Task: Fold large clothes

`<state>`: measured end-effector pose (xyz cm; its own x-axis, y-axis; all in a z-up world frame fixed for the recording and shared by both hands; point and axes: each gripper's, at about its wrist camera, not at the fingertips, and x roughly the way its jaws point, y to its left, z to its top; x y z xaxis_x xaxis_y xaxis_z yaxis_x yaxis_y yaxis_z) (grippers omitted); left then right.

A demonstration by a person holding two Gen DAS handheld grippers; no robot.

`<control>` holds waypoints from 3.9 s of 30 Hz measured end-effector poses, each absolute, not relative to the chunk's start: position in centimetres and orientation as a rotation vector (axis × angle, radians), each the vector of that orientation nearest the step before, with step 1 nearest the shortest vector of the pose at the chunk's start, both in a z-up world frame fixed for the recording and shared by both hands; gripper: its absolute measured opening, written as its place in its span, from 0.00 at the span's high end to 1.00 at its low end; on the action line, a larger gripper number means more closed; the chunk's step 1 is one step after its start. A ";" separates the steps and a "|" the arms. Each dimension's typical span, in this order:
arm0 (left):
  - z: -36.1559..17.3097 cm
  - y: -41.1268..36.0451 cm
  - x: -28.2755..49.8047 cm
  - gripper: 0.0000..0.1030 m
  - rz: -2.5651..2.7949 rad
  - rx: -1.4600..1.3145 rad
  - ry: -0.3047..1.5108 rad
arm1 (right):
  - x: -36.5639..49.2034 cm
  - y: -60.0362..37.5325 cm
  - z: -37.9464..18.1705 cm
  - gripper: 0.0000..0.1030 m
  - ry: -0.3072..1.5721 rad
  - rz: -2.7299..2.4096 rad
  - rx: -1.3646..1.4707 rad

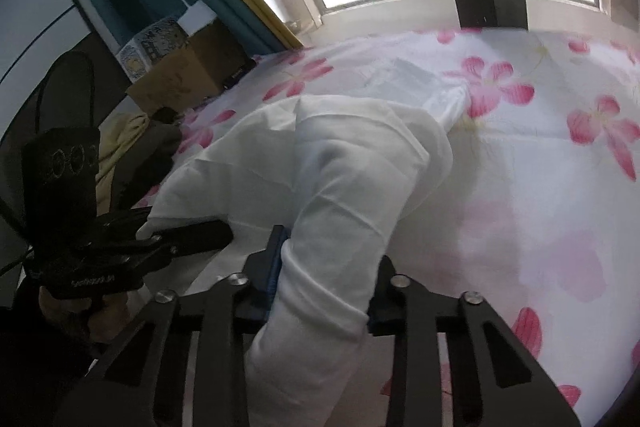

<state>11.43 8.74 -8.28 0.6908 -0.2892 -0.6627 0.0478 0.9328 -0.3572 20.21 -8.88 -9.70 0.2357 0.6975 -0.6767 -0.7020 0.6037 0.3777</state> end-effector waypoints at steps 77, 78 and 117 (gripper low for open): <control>-0.8 23.9 3.9 0.58 0.132 -0.146 0.729 | 18.2 4.7 -9.1 0.36 0.961 1.001 -0.085; -0.2 23.7 4.1 0.58 0.135 -0.144 0.704 | 18.2 4.4 -8.9 0.35 0.951 0.992 -0.091; -3.8 22.7 3.8 0.57 0.292 -0.166 0.802 | 16.5 0.7 -9.0 0.26 0.941 0.929 -0.125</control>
<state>3.79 22.73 -3.85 0.6578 0.1939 -0.7278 -0.3189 0.9471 -0.0359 16.51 0.68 -8.97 0.2471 0.6281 -0.7379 -0.7295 0.6218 0.2849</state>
